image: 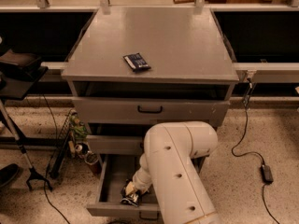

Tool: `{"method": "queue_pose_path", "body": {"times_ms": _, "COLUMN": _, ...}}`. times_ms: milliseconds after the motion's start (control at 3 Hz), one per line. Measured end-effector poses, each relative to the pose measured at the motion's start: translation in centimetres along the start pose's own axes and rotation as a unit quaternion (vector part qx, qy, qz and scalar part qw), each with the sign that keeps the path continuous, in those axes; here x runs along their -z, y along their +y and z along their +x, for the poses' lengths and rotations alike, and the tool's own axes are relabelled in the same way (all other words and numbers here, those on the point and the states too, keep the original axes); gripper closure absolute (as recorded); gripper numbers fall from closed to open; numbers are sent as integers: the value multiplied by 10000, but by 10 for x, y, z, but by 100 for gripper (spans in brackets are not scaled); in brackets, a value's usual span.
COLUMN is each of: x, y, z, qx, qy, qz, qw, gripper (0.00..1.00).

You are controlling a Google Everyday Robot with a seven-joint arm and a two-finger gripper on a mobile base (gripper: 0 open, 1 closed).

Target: Pick blue chip bag from bottom drawer and place on counter

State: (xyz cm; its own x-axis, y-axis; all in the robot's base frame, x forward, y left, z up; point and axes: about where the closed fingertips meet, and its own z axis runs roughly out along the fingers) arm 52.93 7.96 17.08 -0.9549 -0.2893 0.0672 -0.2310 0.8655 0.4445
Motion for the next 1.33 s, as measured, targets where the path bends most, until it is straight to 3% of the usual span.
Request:
{"method": "queue_pose_path", "body": {"times_ms": 333, "x": 11, "y": -2, "z": 12, "qx": -77, "qy": -188, "qz": 37, "qw": 9998, "gripper": 100}}
{"method": "queue_pose_path", "body": {"times_ms": 667, "x": 40, "y": -3, "z": 23, "qx": -126, "qy": -576, "qz": 130, "qw": 9982, "gripper": 100}}
{"method": "queue_pose_path", "body": {"times_ms": 1000, "x": 89, "y": 4, "z": 24, "qx": -103, "qy": -1187, "qz": 357, "qw": 9922, "gripper": 100}}
{"method": "queue_pose_path", "body": {"times_ms": 1333, "x": 148, "y": 15, "z": 27, "qx": 48, "qy": -1776, "qz": 590, "qw": 9823, "gripper": 100}}
